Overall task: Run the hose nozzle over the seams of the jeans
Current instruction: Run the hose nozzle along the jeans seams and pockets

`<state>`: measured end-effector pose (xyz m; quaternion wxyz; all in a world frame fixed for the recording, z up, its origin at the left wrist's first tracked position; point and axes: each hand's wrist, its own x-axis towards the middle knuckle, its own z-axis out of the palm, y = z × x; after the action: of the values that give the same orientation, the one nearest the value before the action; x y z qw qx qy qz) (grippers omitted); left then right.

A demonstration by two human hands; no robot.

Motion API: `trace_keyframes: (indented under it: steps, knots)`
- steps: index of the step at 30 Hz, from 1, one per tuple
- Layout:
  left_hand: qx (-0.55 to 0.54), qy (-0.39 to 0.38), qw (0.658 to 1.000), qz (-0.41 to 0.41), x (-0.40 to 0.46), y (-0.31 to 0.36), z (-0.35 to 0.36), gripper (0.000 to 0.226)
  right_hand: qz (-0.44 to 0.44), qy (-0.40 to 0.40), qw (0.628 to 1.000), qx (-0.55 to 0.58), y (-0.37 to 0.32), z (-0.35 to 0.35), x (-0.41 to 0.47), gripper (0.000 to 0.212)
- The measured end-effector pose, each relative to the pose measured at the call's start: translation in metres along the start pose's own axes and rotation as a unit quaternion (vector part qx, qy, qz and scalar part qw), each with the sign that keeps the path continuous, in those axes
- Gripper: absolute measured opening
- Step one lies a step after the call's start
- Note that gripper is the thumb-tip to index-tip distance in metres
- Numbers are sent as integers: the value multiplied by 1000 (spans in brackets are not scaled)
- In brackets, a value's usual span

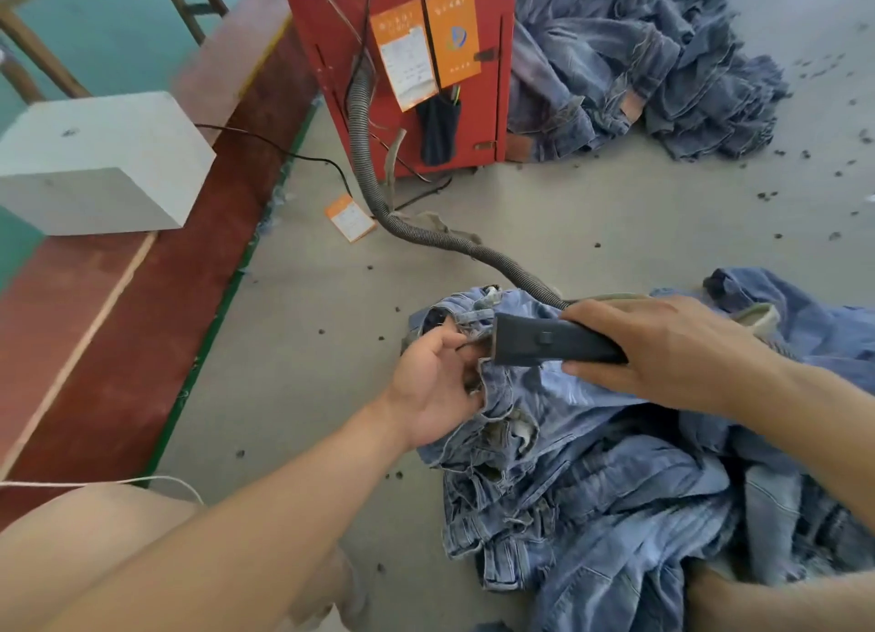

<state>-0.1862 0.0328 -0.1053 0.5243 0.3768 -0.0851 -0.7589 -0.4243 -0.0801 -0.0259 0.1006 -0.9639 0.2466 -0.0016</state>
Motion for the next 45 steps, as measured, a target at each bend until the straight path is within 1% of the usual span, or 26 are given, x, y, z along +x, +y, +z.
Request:
trace_keyframes:
  steps: [3,5,7,9,11,13,14,15,19,21,22,24,26,27,28,31,32,33,34,37,38,39,40,43,44,45]
  knots:
    - [27,-26,999,-26,0,-8,-1,42,30,71,997,-10,-19,3,16,49]
    - [37,-42,998,-31,0,-11,-2,43,67,122,990,36,-19,-3,21,49]
    - [35,-41,998,-32,1,-9,-4,52,104,142,981,82,-8,-13,18,39]
    - [32,-40,998,-32,0,-5,-6,58,130,108,981,96,-1,-24,10,29]
    - [36,-49,998,-33,-1,-4,-6,64,130,24,988,73,-6,-26,4,32]
    - [24,-71,996,-39,-1,-6,-5,66,108,-51,992,41,-21,-19,6,36]
    - [17,-81,996,-44,-1,-9,-6,67,99,-57,993,35,-27,-13,10,34]
    - [16,-86,995,-46,-2,-11,-7,70,99,-44,993,44,-31,-9,14,34]
    - [58,-96,993,-42,-5,-14,-10,71,183,59,976,105,-15,-13,18,35]
    - [66,-85,994,-29,-5,-13,-10,71,203,74,967,131,1,-22,8,33]
    - [68,-77,994,-25,-5,-12,-9,72,198,58,968,146,5,-25,3,29]
    - [66,-76,995,-21,-5,-12,-7,75,168,-9,973,155,-4,-25,0,20]
    - [60,-86,994,-20,-5,-14,-6,79,140,-60,980,131,-18,-12,5,21]
    - [56,-88,994,-22,-5,-14,-6,80,132,-56,983,115,-24,-6,9,22]
    - [52,-87,995,-24,-5,-14,-7,82,135,-32,984,109,-28,-2,14,24]
    - [57,-88,994,-26,-4,-9,-11,84,185,89,969,139,-19,-6,18,28]
    - [63,-87,994,-22,-4,-8,-12,84,199,112,962,150,-11,-12,16,28]
    - [66,-86,994,-19,-3,-6,-12,85,203,107,960,161,-2,-17,12,28]
    - [69,-85,994,-18,-3,-6,-12,85,198,79,962,171,3,-21,7,26]
    - [76,-93,992,-25,-2,-9,-10,88,163,-54,967,189,-2,-15,6,22]
    - [78,-95,992,-30,-2,-10,-9,88,152,-71,968,185,-6,-7,10,22]
    - [80,-98,991,-35,-1,-11,-9,87,143,-62,971,179,-9,0,15,23]
    - [83,-100,991,-38,-1,-11,-8,86,142,-32,972,182,-12,4,22,23]
    - [104,-104,988,-38,-2,-10,-9,82,182,82,951,238,-3,-1,31,21]
    - [109,-100,988,-35,-2,-9,-9,81,194,94,946,241,4,-6,29,22]
    - [108,-94,989,-33,-1,-8,-9,80,200,81,948,235,12,-10,25,23]
